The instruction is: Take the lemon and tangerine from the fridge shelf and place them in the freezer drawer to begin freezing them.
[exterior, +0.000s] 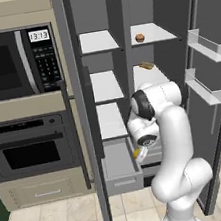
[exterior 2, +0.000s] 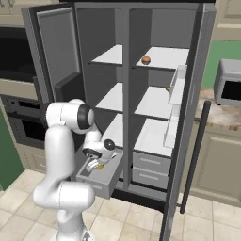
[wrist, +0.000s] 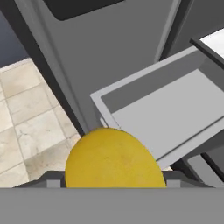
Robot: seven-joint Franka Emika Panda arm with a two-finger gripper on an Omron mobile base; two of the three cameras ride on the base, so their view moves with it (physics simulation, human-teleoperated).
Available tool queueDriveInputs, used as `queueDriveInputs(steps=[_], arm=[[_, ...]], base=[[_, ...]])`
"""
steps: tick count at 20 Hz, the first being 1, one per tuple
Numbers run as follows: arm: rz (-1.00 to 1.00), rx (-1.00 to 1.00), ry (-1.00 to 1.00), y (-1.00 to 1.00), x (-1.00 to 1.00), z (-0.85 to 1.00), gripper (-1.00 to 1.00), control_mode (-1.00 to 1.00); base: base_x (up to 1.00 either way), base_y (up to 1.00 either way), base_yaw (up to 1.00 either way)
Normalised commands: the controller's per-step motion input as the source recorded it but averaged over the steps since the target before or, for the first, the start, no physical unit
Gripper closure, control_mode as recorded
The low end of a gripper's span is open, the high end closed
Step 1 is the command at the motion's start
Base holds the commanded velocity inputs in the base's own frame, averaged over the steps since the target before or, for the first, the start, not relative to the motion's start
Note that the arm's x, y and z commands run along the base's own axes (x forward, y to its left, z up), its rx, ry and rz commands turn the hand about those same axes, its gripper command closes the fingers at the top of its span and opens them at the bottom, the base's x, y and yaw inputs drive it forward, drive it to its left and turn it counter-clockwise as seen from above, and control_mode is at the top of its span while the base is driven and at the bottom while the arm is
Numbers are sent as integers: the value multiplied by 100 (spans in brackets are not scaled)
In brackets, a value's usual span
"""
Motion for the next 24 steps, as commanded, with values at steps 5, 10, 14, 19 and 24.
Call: queueDriveInputs(steps=[5,10,14,19,24], arm=[[0,0,0,0,71,-25,100,-100],[0,0,0,0,56,-49,100,-100],[0,-3,0,10,10,-68,100,-100],[0,-4,0,33,0,-41,100,-100],[0,-1,0,41,1,-1,100,-100]], base=[[0,0,0],[0,0,0],[0,0,0],[0,0,0],[0,0,0]])
